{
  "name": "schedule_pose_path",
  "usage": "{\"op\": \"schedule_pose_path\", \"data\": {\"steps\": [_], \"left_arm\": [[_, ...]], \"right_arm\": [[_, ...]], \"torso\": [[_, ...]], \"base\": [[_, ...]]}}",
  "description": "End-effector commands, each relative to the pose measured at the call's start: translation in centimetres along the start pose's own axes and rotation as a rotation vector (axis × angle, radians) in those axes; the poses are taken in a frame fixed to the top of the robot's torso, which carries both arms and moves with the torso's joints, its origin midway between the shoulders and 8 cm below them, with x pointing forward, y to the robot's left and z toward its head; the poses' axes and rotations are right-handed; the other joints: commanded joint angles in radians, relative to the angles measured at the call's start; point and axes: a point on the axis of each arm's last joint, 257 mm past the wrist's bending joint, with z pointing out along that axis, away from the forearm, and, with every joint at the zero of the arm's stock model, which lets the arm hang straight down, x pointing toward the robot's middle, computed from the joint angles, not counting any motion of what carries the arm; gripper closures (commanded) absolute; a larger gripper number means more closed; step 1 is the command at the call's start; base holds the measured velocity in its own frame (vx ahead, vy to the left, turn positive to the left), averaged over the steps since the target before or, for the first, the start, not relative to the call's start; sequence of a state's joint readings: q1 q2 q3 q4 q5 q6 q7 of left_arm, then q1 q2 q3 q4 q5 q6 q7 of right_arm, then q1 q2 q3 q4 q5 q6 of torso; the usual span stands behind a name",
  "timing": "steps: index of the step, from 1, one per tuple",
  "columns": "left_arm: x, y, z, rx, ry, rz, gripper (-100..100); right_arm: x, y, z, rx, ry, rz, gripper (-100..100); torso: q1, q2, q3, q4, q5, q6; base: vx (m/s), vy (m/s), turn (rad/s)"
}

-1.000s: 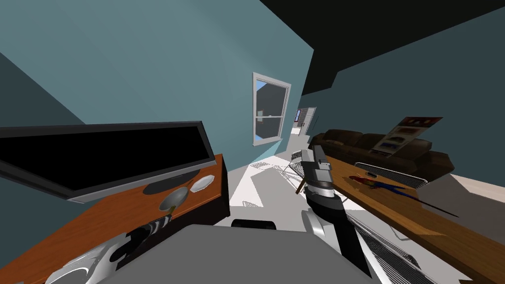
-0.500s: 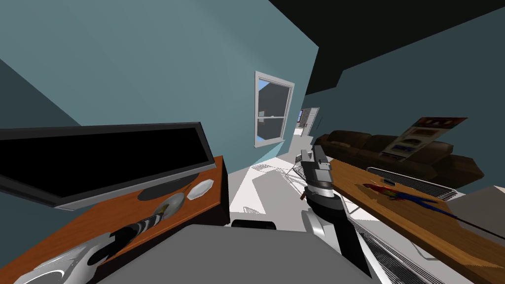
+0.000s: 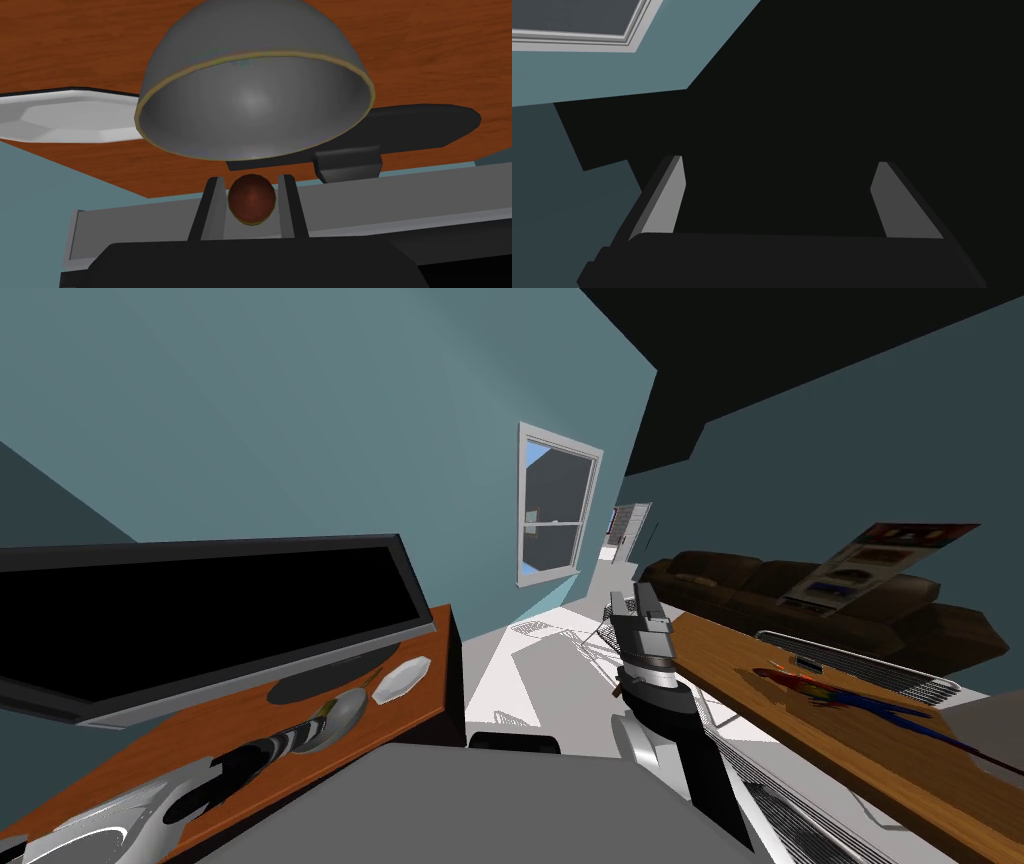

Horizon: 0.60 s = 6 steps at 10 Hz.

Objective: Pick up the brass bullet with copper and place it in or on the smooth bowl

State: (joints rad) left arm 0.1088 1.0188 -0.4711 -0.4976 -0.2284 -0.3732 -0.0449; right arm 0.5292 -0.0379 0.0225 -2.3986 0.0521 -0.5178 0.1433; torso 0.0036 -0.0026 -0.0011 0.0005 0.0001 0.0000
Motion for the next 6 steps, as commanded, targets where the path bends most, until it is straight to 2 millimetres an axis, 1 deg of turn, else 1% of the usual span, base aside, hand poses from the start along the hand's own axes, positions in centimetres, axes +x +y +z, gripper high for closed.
{"op": "schedule_pose_path", "data": {"steps": [1, 5, 6], "left_arm": [[0.0, 0.0, 0.0, 0.0, 0.0, 0.0, -100], [-0.01, -0.01, 0.0, 0.0, 0.0, 0.0, -100], [-0.01, -0.01, 0.0, 0.0, 0.0, 0.0, 0]], "right_arm": [[0.0, 0.0, 0.0, 0.0, 0.0, 0.0, 0], [0.0, 0.0, 0.0, 0.0, 0.0, 0.0, 0], [0.0, 0.0, 0.0, 0.0, 0.0, 0.0, 0]], "torso": [[0.0, 0.0, 0.0, 0.0, 0.0, 0.0], [-0.001, 0.002, 0.001, 0.001, 0.0, 0.0], [-0.001, 0.002, 0.001, 0.001, 0.0, 0.0]], "base": [[0.005, 0.002, -0.001], [0.0, 0.0, 0.0], [0.0, 0.0, 0.0]]}}
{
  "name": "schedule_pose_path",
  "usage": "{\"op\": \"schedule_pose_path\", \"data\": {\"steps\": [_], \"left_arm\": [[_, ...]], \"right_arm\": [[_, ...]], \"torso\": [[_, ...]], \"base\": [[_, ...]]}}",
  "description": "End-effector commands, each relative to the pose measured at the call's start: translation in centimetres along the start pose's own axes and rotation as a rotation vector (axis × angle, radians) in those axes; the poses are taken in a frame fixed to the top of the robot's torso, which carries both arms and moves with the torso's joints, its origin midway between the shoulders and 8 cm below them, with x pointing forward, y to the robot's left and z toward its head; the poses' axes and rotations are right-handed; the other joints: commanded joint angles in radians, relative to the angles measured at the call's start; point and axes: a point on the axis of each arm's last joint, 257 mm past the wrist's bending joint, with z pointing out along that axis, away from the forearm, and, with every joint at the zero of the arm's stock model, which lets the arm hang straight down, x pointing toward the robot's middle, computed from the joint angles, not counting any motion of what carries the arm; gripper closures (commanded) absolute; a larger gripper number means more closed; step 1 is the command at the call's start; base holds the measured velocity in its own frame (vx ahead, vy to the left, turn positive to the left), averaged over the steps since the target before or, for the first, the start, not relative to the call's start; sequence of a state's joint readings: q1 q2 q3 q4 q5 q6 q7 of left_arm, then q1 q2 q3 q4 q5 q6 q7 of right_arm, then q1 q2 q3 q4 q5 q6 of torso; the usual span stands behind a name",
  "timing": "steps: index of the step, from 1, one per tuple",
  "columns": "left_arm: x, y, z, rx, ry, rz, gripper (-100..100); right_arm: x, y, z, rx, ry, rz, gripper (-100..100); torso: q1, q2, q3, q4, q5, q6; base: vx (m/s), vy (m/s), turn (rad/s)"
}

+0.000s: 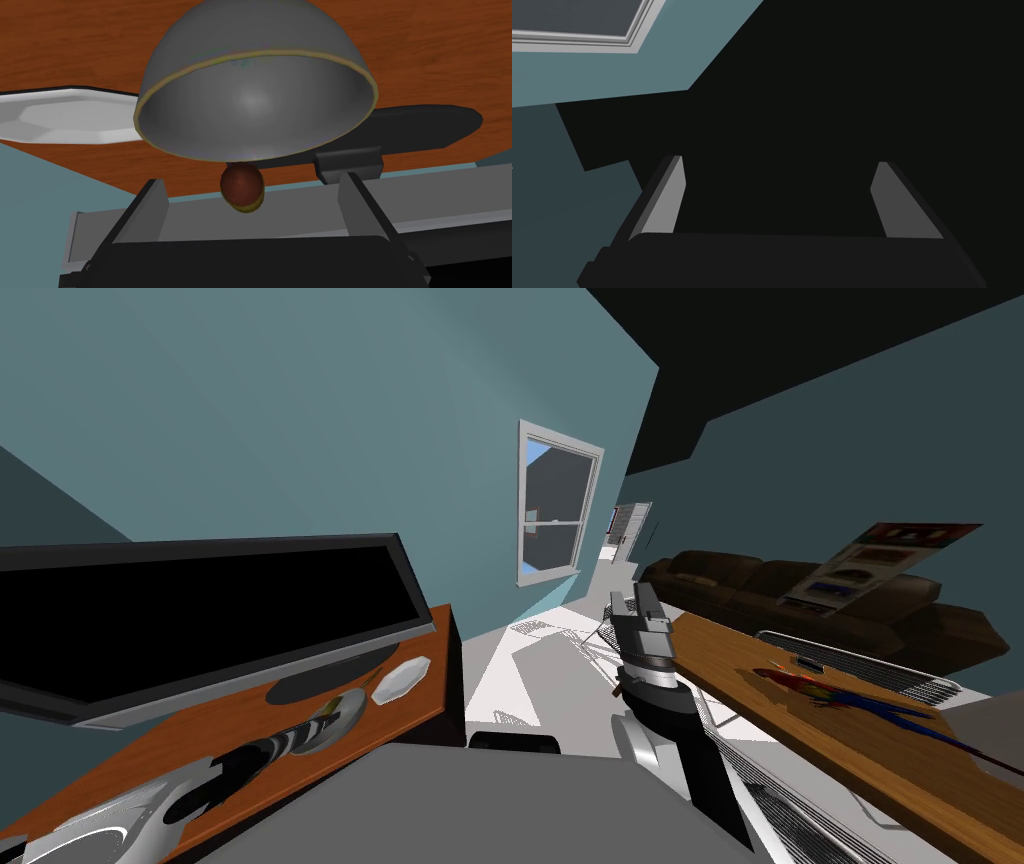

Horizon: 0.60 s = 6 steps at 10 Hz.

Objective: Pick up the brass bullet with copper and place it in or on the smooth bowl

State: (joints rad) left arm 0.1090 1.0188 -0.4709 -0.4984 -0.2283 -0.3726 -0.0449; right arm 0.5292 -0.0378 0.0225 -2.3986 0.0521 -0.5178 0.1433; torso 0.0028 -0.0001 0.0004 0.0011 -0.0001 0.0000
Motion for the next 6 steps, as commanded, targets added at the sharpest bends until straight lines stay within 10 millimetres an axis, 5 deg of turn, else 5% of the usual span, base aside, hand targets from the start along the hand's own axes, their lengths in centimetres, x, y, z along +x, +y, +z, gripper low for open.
{"op": "schedule_pose_path", "data": {"steps": [1, 6], "left_arm": [[-1.0, 0.8, -0.6, 0.004, -0.003, 0.006, -100], [-2.8, 2.2, -1.9, 0.014, -0.005, 0.019, -100]], "right_arm": [[0.0, 0.0, 0.0, 0.0, 0.0, 0.0, 0], [0.0, 0.0, 0.0, 0.0, 0.0, 0.0, 0]], "torso": [[0.0, 0.0, 0.0, 0.0, 0.0, 0.0], [-0.003, -0.002, -0.001, 0.0, -0.001, 0.0]], "base": [[0.024, -0.032, 0.057], [0.029, -0.037, 0.035]]}}
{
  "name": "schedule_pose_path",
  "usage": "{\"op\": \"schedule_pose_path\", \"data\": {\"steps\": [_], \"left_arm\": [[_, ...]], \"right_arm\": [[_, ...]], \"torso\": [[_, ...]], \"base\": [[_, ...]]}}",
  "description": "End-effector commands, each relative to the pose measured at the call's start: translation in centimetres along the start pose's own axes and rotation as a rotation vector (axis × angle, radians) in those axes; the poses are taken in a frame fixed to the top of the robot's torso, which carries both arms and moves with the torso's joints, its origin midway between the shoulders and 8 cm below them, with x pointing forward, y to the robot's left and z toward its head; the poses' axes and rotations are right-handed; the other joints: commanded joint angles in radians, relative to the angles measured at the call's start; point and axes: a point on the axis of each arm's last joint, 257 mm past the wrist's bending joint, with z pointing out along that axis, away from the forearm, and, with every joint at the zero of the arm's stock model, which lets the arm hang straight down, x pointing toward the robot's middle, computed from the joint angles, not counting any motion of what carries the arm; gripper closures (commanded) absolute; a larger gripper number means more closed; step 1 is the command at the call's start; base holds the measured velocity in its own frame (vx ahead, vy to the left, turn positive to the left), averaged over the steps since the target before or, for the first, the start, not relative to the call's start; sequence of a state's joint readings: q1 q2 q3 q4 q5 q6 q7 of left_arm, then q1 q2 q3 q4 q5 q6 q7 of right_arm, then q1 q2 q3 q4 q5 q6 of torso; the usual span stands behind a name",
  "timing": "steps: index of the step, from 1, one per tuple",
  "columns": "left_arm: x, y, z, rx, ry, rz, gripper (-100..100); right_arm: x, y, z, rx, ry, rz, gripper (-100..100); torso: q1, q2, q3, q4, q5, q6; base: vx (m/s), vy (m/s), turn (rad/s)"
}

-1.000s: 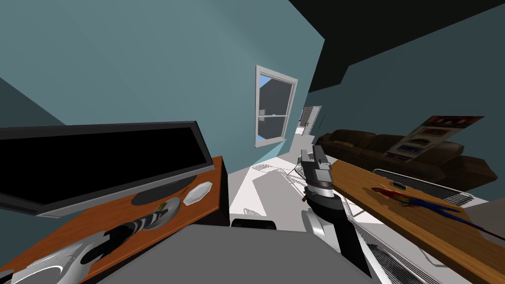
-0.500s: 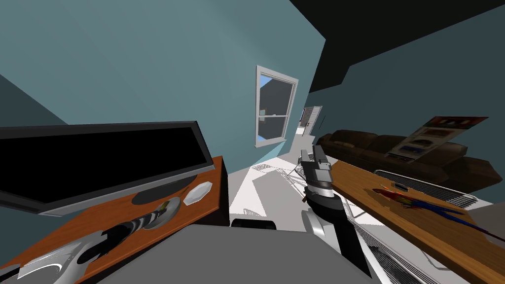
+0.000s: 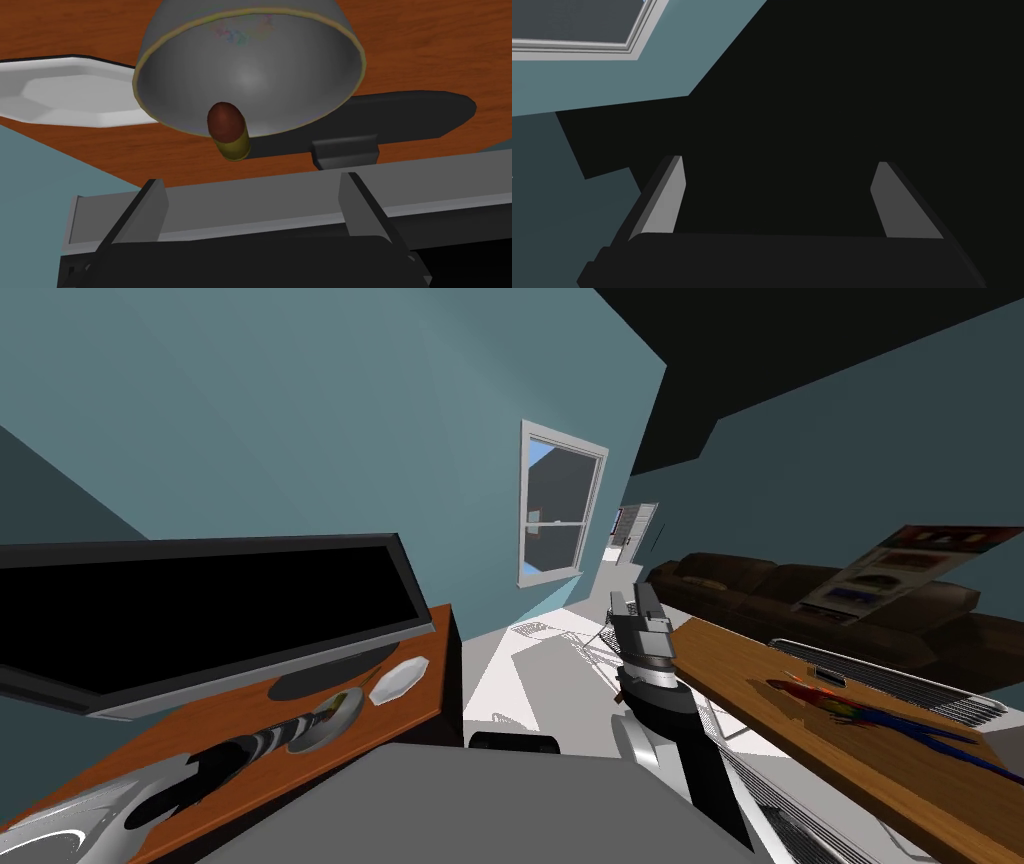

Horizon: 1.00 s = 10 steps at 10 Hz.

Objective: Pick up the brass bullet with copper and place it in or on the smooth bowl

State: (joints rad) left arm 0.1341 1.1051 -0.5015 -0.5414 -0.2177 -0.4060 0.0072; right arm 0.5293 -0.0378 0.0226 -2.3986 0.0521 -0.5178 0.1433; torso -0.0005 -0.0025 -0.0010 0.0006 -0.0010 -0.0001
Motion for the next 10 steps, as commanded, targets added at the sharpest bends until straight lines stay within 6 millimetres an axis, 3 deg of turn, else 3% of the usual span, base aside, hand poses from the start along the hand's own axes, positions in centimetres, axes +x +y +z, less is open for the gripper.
{"op": "schedule_pose_path", "data": {"steps": [1, 4, 5, 10], "left_arm": [[-1.19, 1.11, -1.02, 0.007, 0.0, 0.007, -100], [-1.75, 1.59, -1.44, 0.007, 0.001, 0.011, -100], [-1.79, 1.57, -1.47, 0.01, 0.001, 0.011, 0], [-1.79, 1.57, -1.47, 0.01, 0.001, 0.011, 0]], "right_arm": [[0.0, 0.0, 0.0, 0.0, 0.0, 0.0, 0], [0.0, 0.0, 0.0, 0.0, 0.0, 0.0, 0], [0.0, 0.0, 0.0, 0.0, 0.0, 0.0, 0], [0.0, 0.0, 0.0, 0.0, 0.0, 0.0, 0]], "torso": [[0.0, 0.0, 0.0, 0.0, 0.0, 0.0], [0.0, 0.0, 0.0, 0.0, 0.0, 0.0], [0.001, 0.001, 0.0, 0.0, 0.0, 0.0], [0.003, 0.002, 0.001, 0.0, 0.001, 0.0]], "base": [[0.037, -0.053, 0.067], [0.03, -0.045, 0.032], [0.0, 0.0, 0.0], [0.0, 0.0, 0.0]]}}
